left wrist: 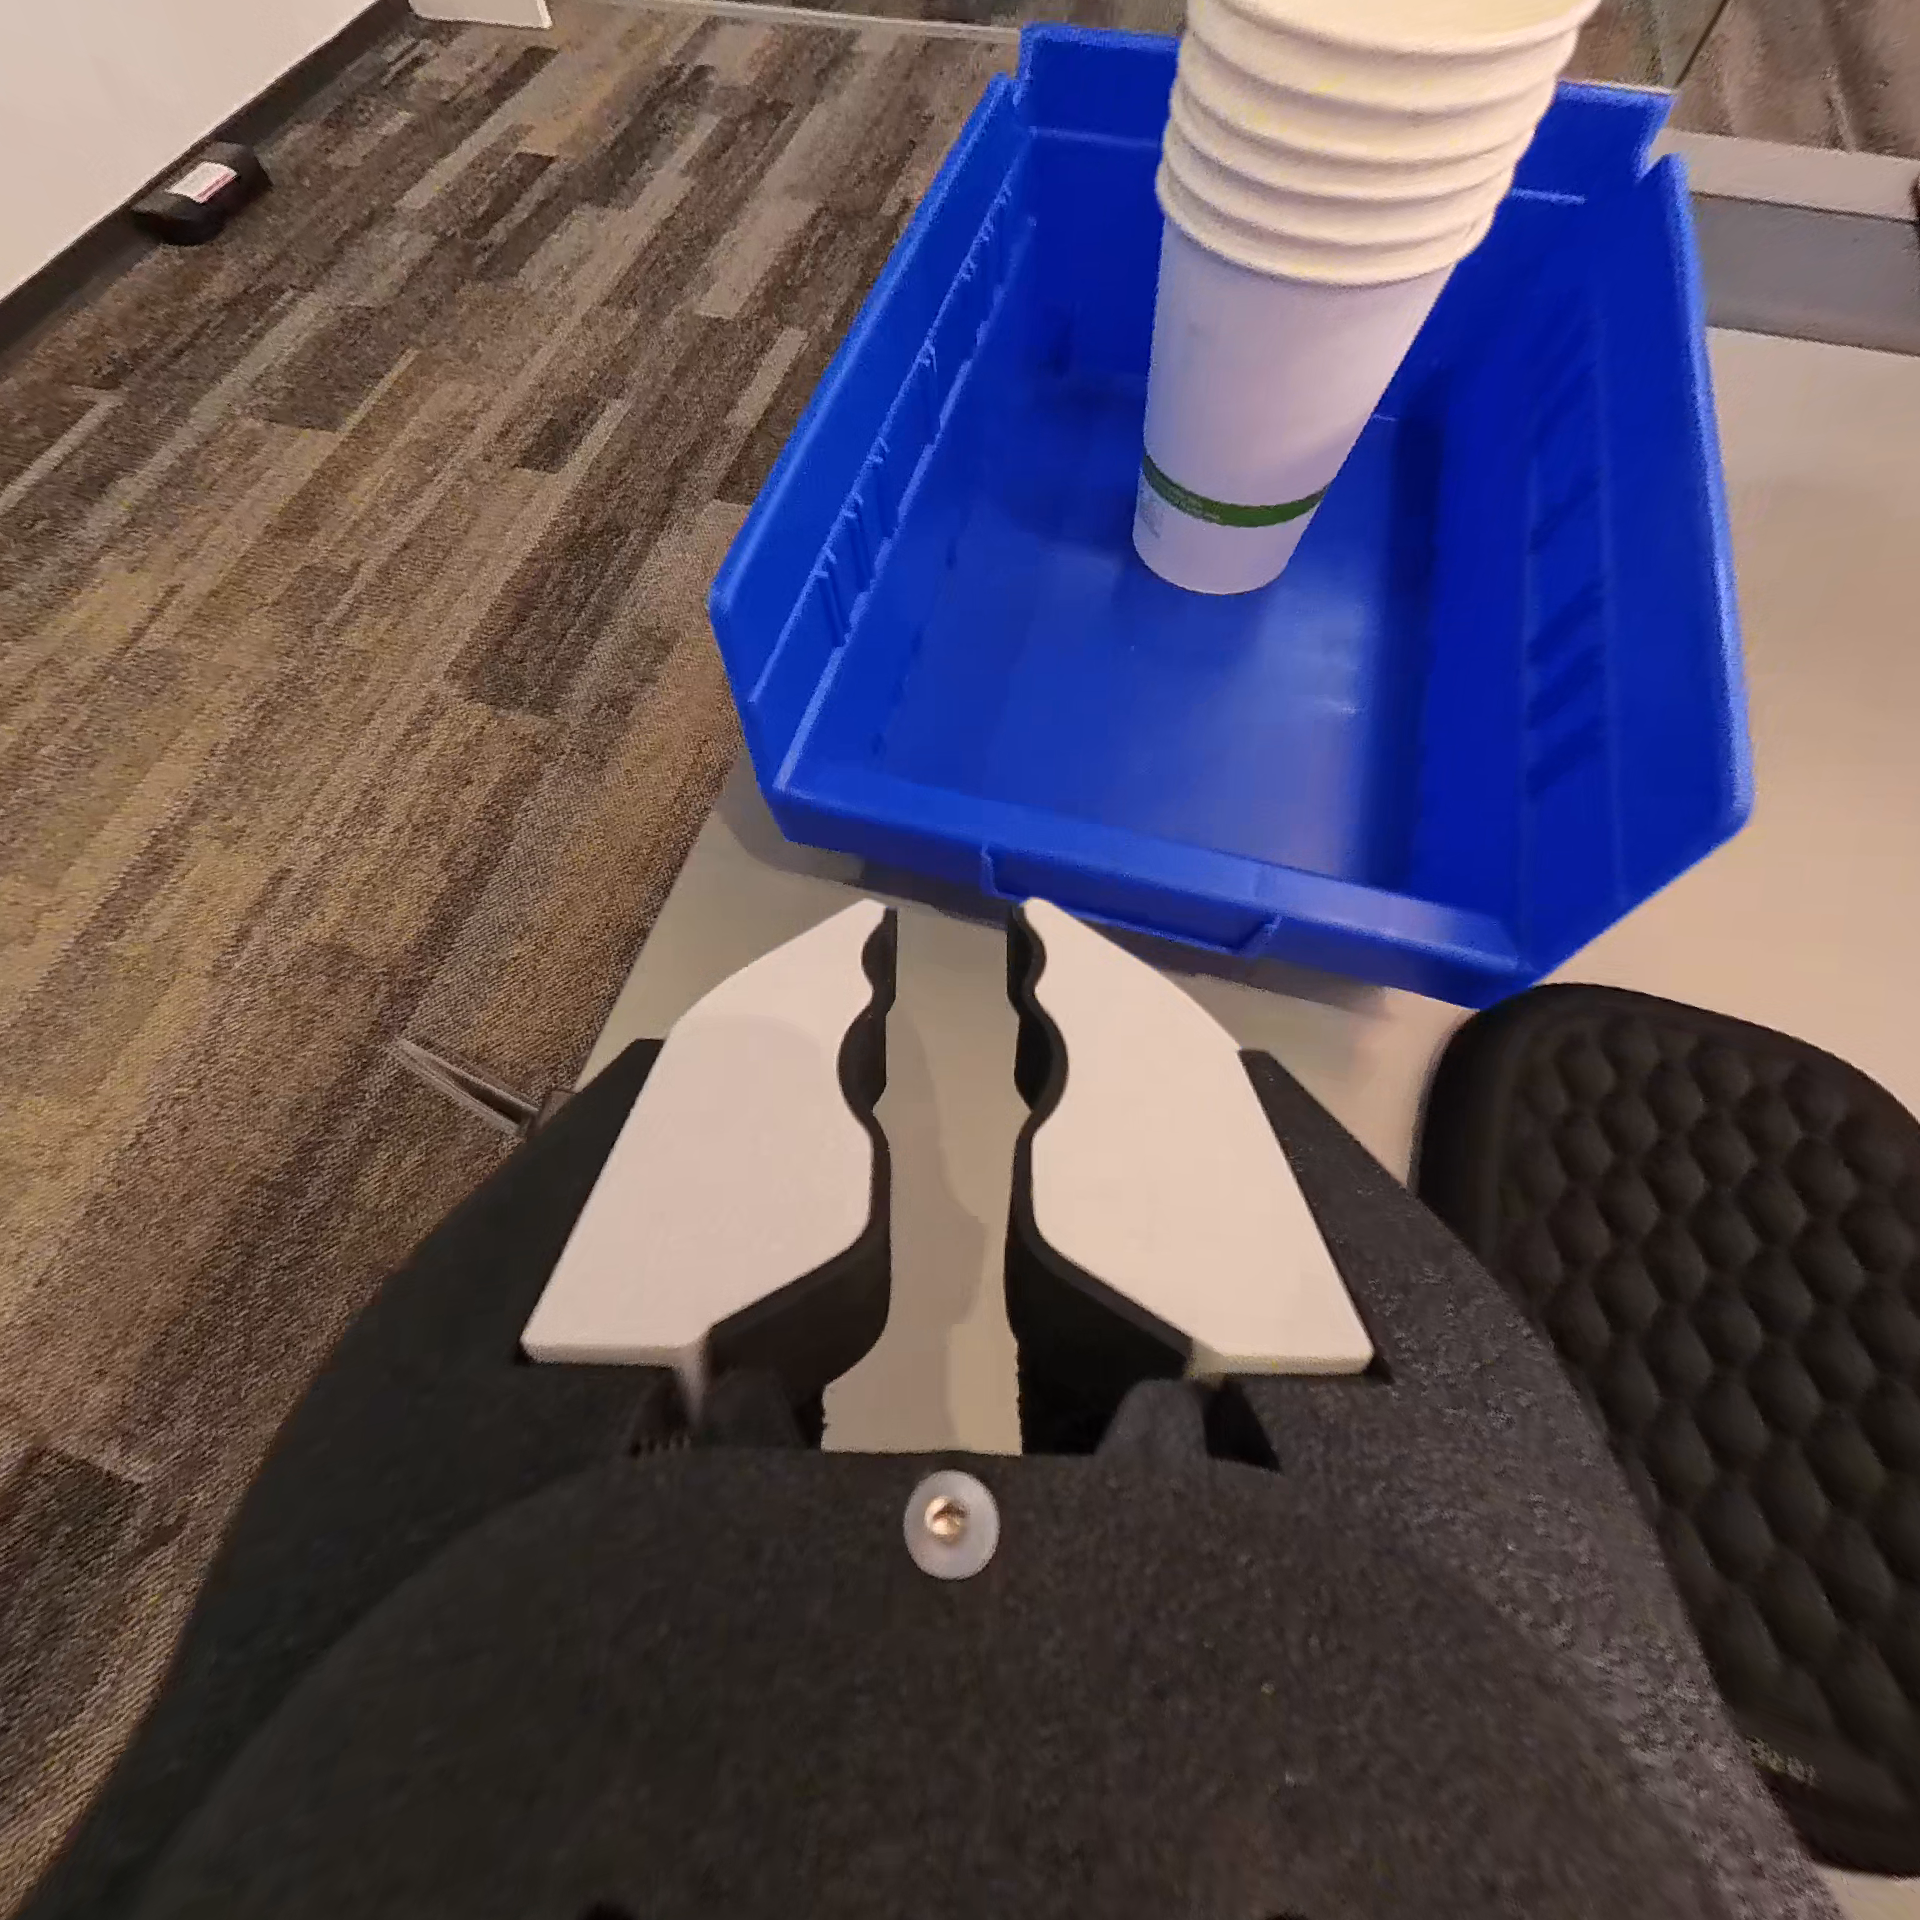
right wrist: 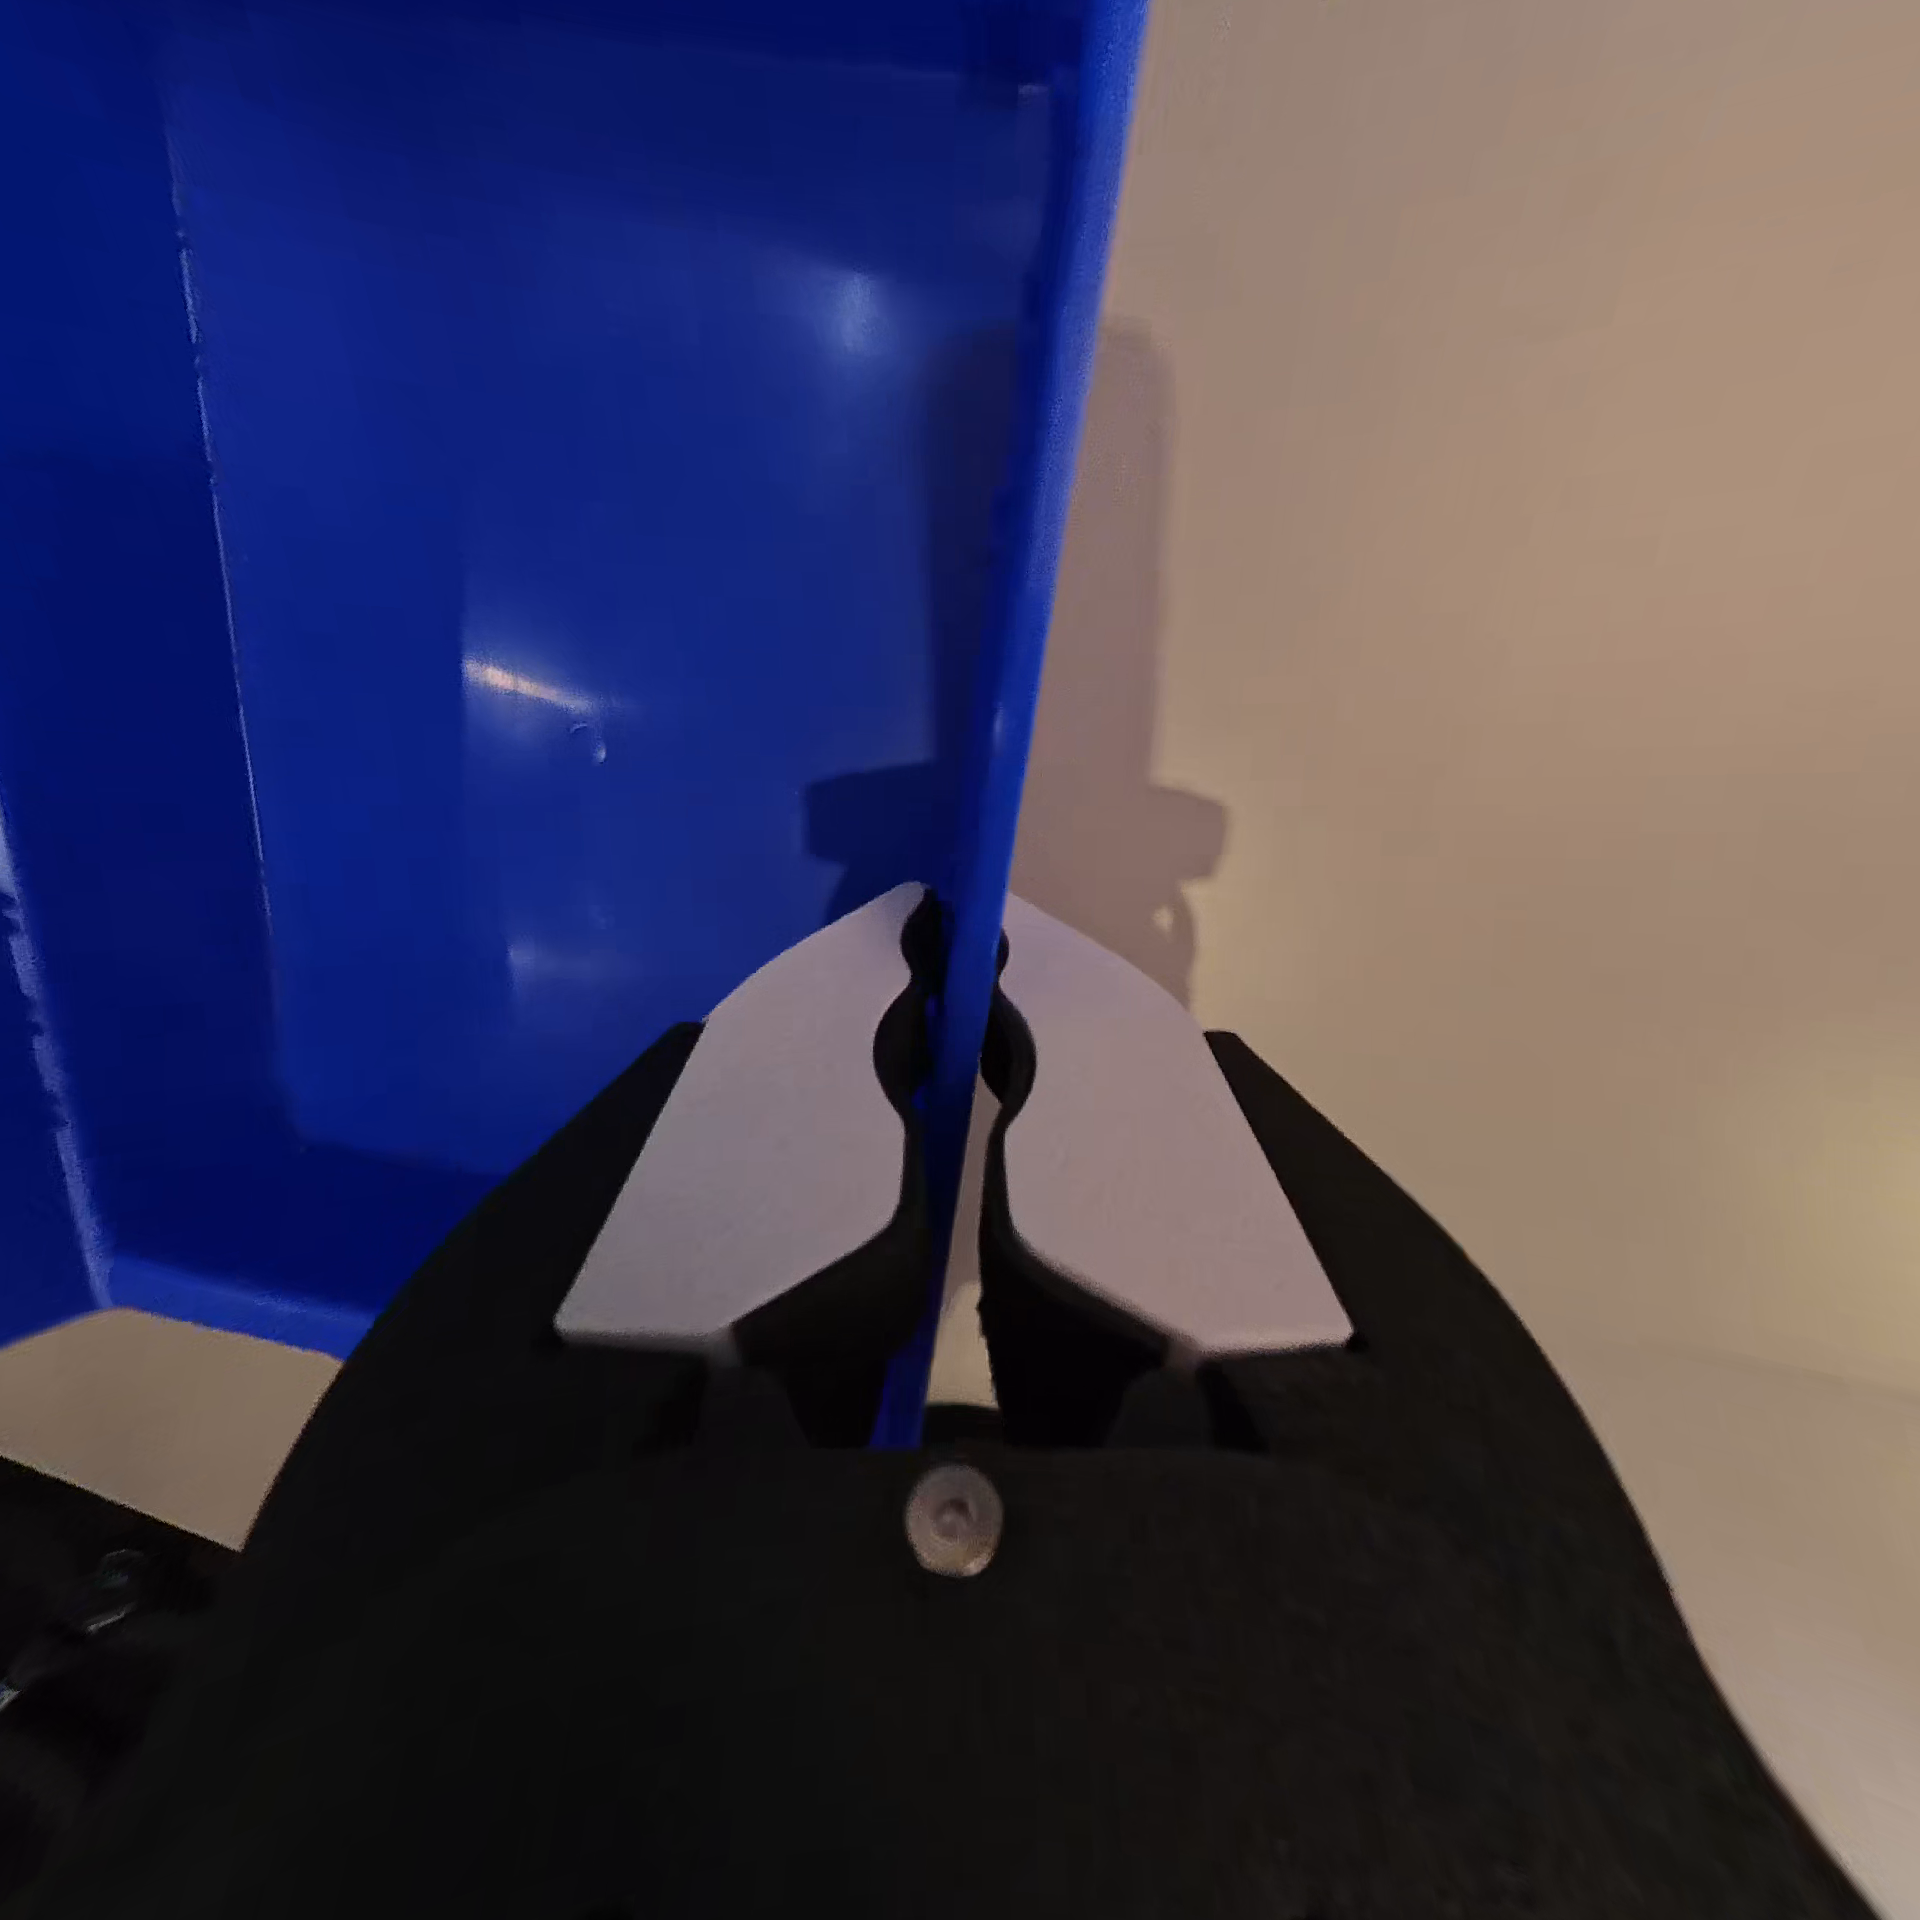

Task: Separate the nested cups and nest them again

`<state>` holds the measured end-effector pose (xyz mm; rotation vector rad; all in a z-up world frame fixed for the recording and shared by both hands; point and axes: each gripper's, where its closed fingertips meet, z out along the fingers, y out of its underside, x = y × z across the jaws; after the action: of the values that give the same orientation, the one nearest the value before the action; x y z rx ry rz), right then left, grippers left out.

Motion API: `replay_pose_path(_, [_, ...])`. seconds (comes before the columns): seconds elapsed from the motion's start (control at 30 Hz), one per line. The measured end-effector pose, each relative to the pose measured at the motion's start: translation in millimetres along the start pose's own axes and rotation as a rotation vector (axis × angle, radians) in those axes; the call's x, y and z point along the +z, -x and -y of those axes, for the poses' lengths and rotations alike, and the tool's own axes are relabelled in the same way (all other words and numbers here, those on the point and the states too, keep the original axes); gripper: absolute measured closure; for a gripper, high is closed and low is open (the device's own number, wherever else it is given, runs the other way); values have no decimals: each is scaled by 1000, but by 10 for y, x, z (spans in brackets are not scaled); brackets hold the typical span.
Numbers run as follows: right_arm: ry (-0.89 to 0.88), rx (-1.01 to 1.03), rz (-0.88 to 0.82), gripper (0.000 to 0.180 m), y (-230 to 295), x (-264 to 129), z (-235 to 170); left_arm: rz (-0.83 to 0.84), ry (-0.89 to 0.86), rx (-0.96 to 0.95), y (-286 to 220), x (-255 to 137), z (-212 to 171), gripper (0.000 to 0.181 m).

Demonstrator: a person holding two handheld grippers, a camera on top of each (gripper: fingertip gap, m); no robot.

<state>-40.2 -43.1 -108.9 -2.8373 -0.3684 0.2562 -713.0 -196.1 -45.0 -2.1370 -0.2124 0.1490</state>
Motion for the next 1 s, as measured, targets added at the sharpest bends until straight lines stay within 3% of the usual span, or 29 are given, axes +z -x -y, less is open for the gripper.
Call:
replay_pose_path(0.17, [5, 28, -16, 175, -617, -131, -157, -74, -7, -38, -146, -89, -20, 165])
replay_pose_path(0.7, [13, 258, -82, 175, -2781, -700, -1090, 36, -40, -23, -294, -355, 179, 166])
replay_pose_path(1.0, [28, 279, -96, 175, -3374, -836, -1290, 49, -24, 16, -592, -372, 203, 166])
